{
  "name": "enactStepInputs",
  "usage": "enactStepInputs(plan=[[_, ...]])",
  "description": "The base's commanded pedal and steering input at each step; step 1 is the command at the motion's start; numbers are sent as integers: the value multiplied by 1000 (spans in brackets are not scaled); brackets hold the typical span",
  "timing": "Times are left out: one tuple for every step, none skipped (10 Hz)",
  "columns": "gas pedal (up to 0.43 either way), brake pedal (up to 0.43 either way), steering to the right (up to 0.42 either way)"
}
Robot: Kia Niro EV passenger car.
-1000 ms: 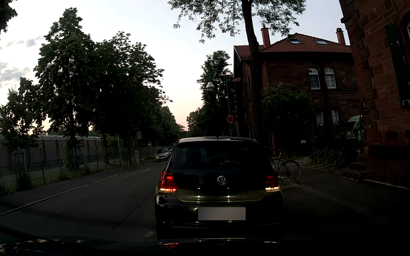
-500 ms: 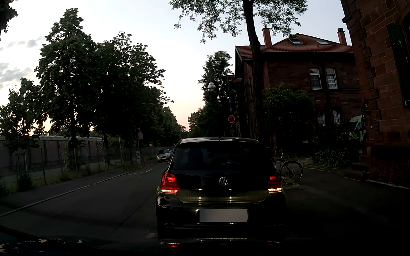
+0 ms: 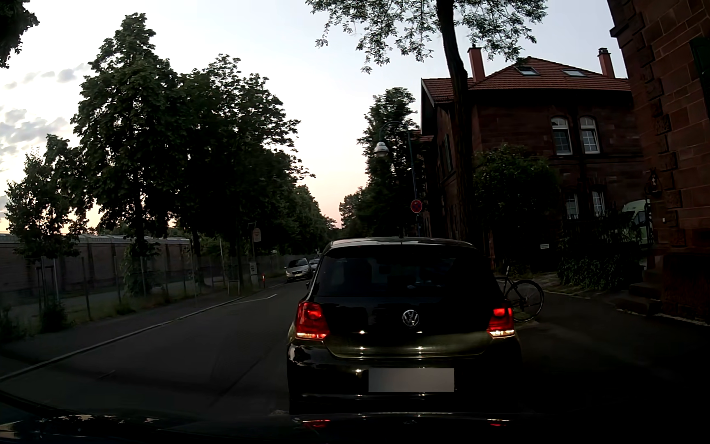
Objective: Follow the waypoints while adhering to traffic rules and regulations
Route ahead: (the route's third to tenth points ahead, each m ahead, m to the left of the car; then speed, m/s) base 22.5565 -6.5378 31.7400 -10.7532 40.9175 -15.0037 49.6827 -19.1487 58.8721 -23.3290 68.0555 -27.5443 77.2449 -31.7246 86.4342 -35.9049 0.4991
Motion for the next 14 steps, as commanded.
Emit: enactStepInputs(plan=[[0, 0, -844], [0, 0, -864], [0, 0, -882], [0, 0, -899], [0, 0, -913], [0, 0, -919], [0, 0, -920], [0, 0, -920], [0, 0, -920], [0, 0, -920], [0, 0, -920], [0, 0, -920], [0, 0, -920], [0, 0, -920]])
